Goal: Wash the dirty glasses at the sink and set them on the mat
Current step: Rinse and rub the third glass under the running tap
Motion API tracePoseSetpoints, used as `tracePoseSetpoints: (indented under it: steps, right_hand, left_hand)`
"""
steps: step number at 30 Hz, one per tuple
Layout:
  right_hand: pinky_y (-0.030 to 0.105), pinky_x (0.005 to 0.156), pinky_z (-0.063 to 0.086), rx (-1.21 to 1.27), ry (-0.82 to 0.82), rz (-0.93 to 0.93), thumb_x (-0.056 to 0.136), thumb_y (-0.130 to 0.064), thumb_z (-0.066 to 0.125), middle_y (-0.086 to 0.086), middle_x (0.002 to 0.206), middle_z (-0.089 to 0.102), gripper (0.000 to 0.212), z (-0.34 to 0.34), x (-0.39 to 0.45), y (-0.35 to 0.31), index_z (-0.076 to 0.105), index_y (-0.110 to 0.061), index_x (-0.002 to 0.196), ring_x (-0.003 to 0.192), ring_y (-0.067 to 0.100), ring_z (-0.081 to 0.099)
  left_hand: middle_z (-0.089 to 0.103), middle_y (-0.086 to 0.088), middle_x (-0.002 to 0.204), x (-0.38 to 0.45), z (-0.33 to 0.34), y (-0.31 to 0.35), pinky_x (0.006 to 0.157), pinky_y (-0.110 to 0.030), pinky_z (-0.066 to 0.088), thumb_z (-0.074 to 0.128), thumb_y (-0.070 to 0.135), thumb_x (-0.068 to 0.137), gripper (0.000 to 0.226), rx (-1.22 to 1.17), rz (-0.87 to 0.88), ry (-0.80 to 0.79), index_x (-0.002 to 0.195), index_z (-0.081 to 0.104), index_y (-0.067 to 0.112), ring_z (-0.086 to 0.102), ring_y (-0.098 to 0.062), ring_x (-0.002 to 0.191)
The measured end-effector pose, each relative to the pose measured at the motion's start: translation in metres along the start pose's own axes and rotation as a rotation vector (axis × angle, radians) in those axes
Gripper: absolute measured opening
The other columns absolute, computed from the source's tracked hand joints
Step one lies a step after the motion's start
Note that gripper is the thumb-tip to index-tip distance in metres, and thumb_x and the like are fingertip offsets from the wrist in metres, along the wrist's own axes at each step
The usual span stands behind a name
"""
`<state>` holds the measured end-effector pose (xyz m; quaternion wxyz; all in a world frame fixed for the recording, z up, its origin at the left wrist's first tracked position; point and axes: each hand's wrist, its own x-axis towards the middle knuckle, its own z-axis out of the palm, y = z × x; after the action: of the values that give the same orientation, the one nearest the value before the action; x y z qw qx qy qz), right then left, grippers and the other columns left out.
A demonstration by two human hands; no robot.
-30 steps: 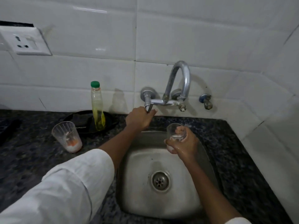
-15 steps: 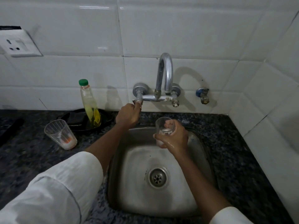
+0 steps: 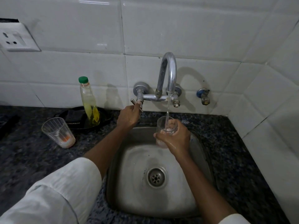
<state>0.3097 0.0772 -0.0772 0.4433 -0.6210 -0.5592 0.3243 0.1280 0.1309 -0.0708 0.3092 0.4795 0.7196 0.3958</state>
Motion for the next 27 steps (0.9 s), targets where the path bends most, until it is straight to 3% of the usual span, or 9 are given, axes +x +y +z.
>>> tracePoseSetpoints:
  steps: [2,6,10,14,16,18,22,24,27]
  right_hand:
    - [0.013,0.06,0.047,0.025,0.009,-0.004,0.048,-0.019,0.093,-0.014,0.076,0.065,0.047,-0.001,-0.002,-0.001,0.064,-0.021,0.086,0.063,-0.007,0.059]
    - [0.018,0.06,0.049,0.086,0.049,0.02,0.052,-0.021,0.092,-0.012,0.076,0.066,0.043,0.005,-0.007,-0.004,0.064,-0.024,0.085,0.063,-0.007,0.059]
    - [0.02,0.065,0.046,0.098,0.026,0.065,0.058,-0.023,0.089,-0.015,0.079,0.064,0.043,0.01,-0.012,-0.007,0.058,-0.03,0.087,0.069,-0.006,0.061]
    - [0.026,0.086,0.044,-0.21,0.063,-0.29,0.069,-0.031,0.083,0.0,0.114,0.056,0.061,-0.012,-0.015,-0.002,0.054,-0.015,0.12,0.106,0.012,0.051]
    - [0.023,0.083,0.042,-0.336,0.107,-0.593,0.076,-0.027,0.074,0.003,0.109,0.055,0.043,-0.025,-0.012,-0.003,0.057,-0.01,0.112,0.101,0.012,0.048]
    - [0.025,0.075,0.045,-0.491,-0.123,-0.696,0.08,-0.026,0.065,0.0,0.101,0.057,0.026,-0.035,-0.009,-0.006,0.059,-0.014,0.102,0.092,0.012,0.05]
    - [0.043,0.074,0.055,-0.842,-0.711,-0.503,0.089,-0.02,0.056,0.0,0.1,0.062,0.013,-0.029,0.007,-0.008,0.063,-0.015,0.098,0.087,0.019,0.061]
    - [0.042,0.074,0.056,-0.696,-0.645,-0.38,0.091,-0.015,0.056,0.002,0.094,0.064,0.012,-0.013,0.007,-0.009,0.068,-0.013,0.092,0.084,0.018,0.063]
    - [0.028,0.052,0.054,0.089,-0.295,0.193,0.087,-0.005,0.058,0.007,0.081,0.068,0.014,0.012,0.001,-0.015,0.071,-0.008,0.085,0.069,0.018,0.065]
  left_hand:
    - [0.071,-0.014,0.103,-0.022,0.012,-0.003,0.076,-0.041,0.053,0.038,0.06,0.098,0.056,-0.226,-0.137,-0.065,0.108,0.067,0.013,0.066,-0.026,0.086]
    - [0.072,-0.011,0.115,-0.073,0.051,-0.024,0.082,-0.047,0.056,0.04,0.065,0.094,0.059,-0.606,-0.452,-0.485,0.121,0.068,0.02,0.068,-0.027,0.103]
    - [0.073,-0.015,0.113,-0.089,0.074,-0.022,0.077,-0.04,0.058,0.039,0.052,0.1,0.058,-1.145,-0.535,-0.518,0.128,0.064,0.008,0.07,-0.027,0.1]
    - [0.076,-0.013,0.098,-0.075,0.066,-0.023,0.08,-0.038,0.059,0.042,0.05,0.101,0.052,-1.124,-0.537,-0.469,0.122,0.062,0.006,0.074,-0.022,0.087]
    - [0.075,-0.013,0.097,-0.067,0.059,-0.027,0.091,-0.044,0.056,0.048,0.05,0.099,0.052,-1.036,-0.538,-0.477,0.126,0.06,0.008,0.071,-0.023,0.088]
    - [0.073,-0.014,0.105,-0.062,0.056,-0.027,0.091,-0.043,0.054,0.05,0.05,0.098,0.052,-0.962,-0.5,-0.518,0.129,0.059,0.009,0.068,-0.025,0.093]
    - [0.07,-0.019,0.12,-0.059,0.058,-0.023,0.1,-0.045,0.05,0.06,0.055,0.09,0.056,-0.832,-0.463,-0.541,0.124,0.065,0.011,0.066,-0.026,0.105]
    - [0.071,-0.017,0.115,-0.064,0.062,-0.027,0.089,-0.039,0.057,0.061,0.055,0.089,0.058,-0.947,-0.45,-0.535,0.122,0.067,0.007,0.068,-0.024,0.1]
    - [0.072,-0.016,0.096,-0.077,0.074,-0.032,0.058,-0.027,0.058,0.057,0.033,0.092,0.037,-1.341,-0.512,-0.501,0.101,0.073,0.001,0.07,-0.019,0.077]
